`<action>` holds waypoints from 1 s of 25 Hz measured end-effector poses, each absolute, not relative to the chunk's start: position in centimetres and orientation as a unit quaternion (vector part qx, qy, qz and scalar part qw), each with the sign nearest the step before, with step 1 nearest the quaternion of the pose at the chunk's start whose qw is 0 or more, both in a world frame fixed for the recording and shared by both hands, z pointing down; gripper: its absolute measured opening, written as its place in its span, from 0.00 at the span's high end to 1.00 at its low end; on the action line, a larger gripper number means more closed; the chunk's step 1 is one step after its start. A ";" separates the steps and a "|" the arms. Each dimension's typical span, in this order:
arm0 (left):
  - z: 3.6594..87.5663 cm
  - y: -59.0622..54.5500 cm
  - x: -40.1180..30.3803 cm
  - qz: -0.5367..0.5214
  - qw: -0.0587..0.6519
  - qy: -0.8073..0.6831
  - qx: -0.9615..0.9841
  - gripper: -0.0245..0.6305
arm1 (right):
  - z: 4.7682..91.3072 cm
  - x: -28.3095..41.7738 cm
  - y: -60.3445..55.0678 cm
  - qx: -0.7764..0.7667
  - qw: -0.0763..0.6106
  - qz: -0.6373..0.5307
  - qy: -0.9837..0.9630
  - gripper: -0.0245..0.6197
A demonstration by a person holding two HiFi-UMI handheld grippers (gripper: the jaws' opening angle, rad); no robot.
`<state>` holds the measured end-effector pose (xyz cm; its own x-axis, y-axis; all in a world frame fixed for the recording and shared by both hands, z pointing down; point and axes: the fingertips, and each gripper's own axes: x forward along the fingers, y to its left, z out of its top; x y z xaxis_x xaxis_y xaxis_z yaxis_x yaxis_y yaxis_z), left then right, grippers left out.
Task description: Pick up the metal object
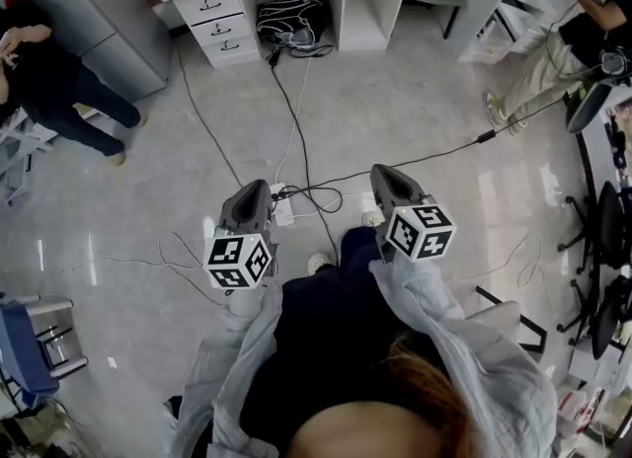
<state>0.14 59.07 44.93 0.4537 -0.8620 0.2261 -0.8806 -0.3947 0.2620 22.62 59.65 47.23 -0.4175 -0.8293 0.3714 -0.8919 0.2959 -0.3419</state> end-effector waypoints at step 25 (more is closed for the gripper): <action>45.4 45.5 -0.6 0.040 0.168 -0.553 0.815 0.92 | 47.0 22.4 44.9 0.523 0.058 0.272 -0.805 0.95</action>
<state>-0.56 45.48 45.41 0.3859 -0.8878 0.2510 -0.9148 -0.3330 0.2286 22.36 44.88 47.01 -0.4456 -0.8114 0.3782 -0.8744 0.3038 -0.3783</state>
